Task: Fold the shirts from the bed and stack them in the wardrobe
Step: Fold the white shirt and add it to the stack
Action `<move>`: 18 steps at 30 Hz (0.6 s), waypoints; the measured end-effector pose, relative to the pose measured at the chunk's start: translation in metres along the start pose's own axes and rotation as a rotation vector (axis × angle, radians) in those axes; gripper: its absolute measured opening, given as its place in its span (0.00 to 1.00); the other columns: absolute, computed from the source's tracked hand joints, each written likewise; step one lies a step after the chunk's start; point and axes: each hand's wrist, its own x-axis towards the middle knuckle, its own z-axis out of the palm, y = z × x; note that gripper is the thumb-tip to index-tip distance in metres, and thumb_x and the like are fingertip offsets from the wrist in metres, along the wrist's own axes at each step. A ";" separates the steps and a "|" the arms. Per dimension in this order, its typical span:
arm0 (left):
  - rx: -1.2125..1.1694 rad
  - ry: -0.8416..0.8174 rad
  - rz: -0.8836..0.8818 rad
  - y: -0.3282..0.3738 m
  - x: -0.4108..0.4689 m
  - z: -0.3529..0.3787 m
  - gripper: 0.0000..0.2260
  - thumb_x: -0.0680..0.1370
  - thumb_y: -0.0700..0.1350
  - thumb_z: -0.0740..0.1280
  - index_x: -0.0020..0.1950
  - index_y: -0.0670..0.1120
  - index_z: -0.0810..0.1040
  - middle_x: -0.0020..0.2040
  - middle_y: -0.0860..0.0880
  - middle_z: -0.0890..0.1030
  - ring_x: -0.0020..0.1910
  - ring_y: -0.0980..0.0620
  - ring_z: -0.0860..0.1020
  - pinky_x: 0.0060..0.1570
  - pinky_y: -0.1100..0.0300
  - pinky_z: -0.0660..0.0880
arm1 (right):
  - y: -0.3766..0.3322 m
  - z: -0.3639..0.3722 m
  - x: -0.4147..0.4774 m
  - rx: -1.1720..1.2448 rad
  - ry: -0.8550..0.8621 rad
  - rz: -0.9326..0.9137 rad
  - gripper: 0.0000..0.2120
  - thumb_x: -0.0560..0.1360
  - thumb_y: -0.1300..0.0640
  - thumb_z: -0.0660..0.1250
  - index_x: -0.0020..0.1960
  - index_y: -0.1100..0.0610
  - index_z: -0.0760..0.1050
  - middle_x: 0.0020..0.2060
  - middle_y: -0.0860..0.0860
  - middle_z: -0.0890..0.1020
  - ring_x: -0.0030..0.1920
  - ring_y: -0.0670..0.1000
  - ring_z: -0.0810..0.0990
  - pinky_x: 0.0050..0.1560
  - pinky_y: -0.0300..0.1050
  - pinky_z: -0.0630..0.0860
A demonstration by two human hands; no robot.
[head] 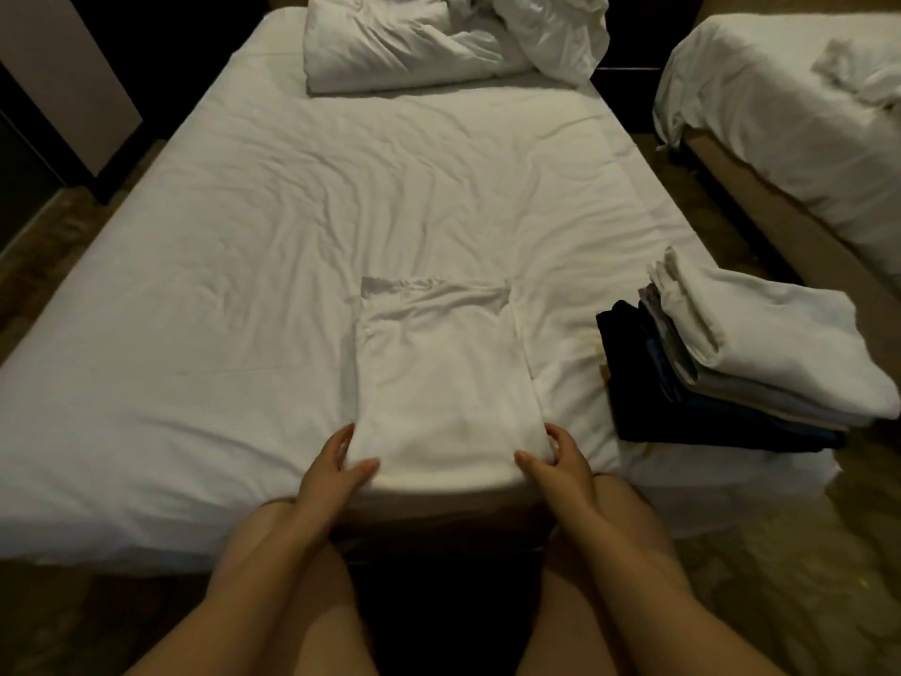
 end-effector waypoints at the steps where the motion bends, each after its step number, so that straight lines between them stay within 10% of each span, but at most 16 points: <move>1: -0.009 0.017 0.018 -0.004 -0.003 0.000 0.34 0.70 0.40 0.74 0.73 0.44 0.63 0.67 0.43 0.72 0.63 0.47 0.72 0.59 0.62 0.67 | 0.002 -0.002 -0.003 0.029 -0.020 -0.015 0.31 0.71 0.64 0.71 0.70 0.55 0.65 0.58 0.50 0.74 0.57 0.49 0.74 0.56 0.40 0.72; 7: 0.290 -0.149 0.168 -0.024 -0.023 -0.012 0.35 0.66 0.45 0.76 0.64 0.72 0.65 0.59 0.50 0.76 0.61 0.54 0.73 0.53 0.77 0.67 | 0.016 -0.013 -0.010 -0.315 -0.214 -0.178 0.31 0.66 0.64 0.75 0.64 0.46 0.71 0.59 0.46 0.76 0.63 0.49 0.74 0.62 0.40 0.71; 13: 0.605 -0.138 0.253 -0.025 -0.028 -0.013 0.35 0.66 0.38 0.77 0.71 0.46 0.67 0.55 0.42 0.78 0.57 0.50 0.74 0.52 0.72 0.64 | 0.018 -0.025 -0.016 -0.618 -0.233 -0.210 0.29 0.64 0.65 0.63 0.65 0.51 0.75 0.63 0.53 0.78 0.65 0.53 0.74 0.67 0.46 0.68; 18: 0.572 -0.108 0.261 -0.031 -0.038 -0.012 0.28 0.69 0.34 0.71 0.67 0.47 0.73 0.59 0.43 0.79 0.57 0.52 0.76 0.51 0.72 0.66 | 0.020 -0.030 -0.026 -0.640 -0.214 -0.294 0.23 0.70 0.70 0.64 0.63 0.55 0.76 0.61 0.58 0.78 0.63 0.57 0.74 0.65 0.45 0.67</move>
